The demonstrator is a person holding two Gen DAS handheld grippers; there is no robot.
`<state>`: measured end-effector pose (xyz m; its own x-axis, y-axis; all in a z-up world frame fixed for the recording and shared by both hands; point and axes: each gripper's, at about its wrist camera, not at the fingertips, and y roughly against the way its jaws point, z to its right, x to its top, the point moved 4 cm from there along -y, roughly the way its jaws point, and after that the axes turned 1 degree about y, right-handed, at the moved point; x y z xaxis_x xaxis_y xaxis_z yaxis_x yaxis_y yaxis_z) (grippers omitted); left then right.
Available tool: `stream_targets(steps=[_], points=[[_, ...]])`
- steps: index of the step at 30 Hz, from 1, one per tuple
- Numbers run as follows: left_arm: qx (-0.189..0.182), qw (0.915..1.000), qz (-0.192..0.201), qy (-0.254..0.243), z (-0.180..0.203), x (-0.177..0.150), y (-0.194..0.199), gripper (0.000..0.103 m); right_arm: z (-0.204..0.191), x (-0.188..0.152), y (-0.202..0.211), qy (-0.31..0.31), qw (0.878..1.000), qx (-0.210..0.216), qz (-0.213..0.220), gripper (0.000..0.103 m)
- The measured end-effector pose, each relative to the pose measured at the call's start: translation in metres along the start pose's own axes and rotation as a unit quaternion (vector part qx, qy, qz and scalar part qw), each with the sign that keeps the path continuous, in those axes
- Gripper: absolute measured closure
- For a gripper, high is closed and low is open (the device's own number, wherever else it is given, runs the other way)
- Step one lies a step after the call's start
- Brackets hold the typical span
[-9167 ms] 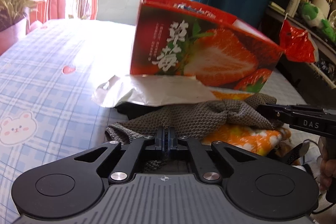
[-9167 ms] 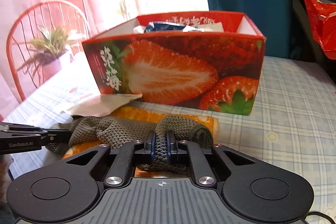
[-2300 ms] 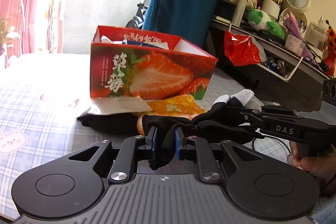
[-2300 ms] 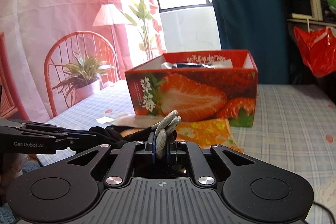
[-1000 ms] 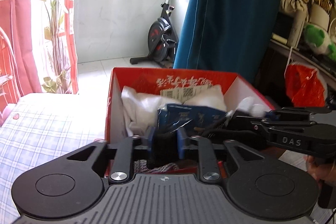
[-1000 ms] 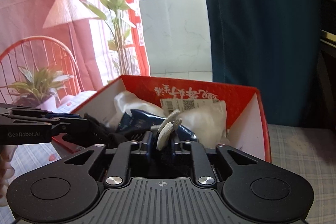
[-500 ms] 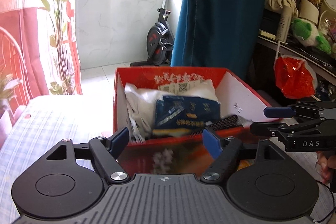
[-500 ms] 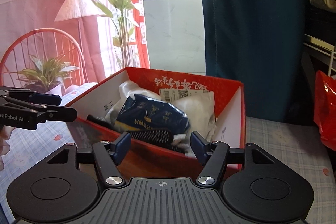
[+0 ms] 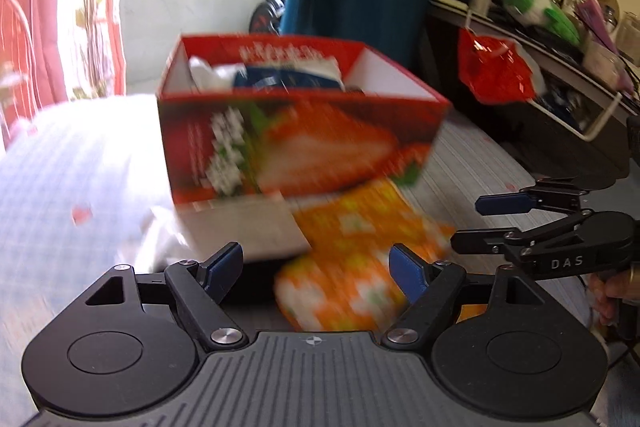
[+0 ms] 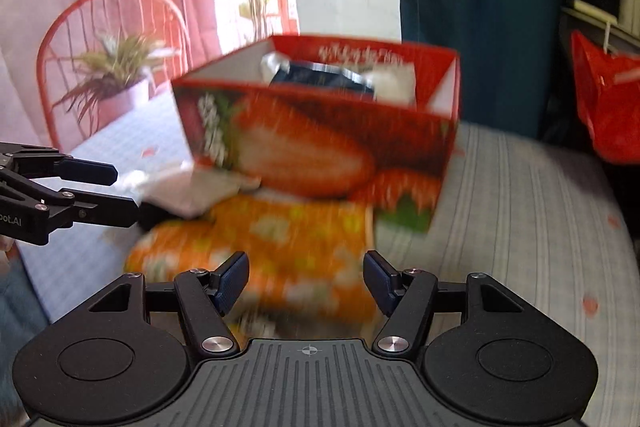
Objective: Organize soft objects
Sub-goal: 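Move both grippers down to the packaged yellow cake beside the box, then close both grippers on the packaged yellow cake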
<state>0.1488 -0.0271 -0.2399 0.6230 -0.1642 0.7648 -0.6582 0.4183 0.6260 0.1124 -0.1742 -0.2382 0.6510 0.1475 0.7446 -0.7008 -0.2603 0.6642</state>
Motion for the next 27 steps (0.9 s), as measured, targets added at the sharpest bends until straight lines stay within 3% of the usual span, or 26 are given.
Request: stream_targets(steps=[6,9,11,14,21,27], points=[[-0.023,0.9989,-0.041,-0.009,0.019,-0.034,-0.011,0.022,-0.001,-0.044,0.012,-0.031,0.999,0.007,-0.044,0.043],[-0.028,0.9988,-0.039,-0.012,0.019,-0.034,-0.013,0.022,-0.002,-0.059,0.018,-0.040,0.997,0.022,-0.062,0.041],[-0.034,0.9987,-0.038,-0.010,0.020,-0.034,-0.013,0.023,-0.003,-0.065,0.019,-0.040,0.996,0.030,-0.071,0.034],[-0.045,0.9978,-0.047,-0.014,0.024,-0.037,-0.017,0.026,-0.006,-0.072,0.016,-0.047,0.995,0.045,-0.076,0.036],[-0.056,0.9968,-0.056,0.012,0.017,-0.041,-0.022,0.045,-0.021,-0.061,-0.005,-0.046,0.993,0.083,-0.069,0.046],[-0.047,0.9969,-0.045,0.045,0.002,-0.043,-0.018,0.048,-0.035,-0.043,-0.028,-0.037,0.993,0.096,-0.051,0.050]])
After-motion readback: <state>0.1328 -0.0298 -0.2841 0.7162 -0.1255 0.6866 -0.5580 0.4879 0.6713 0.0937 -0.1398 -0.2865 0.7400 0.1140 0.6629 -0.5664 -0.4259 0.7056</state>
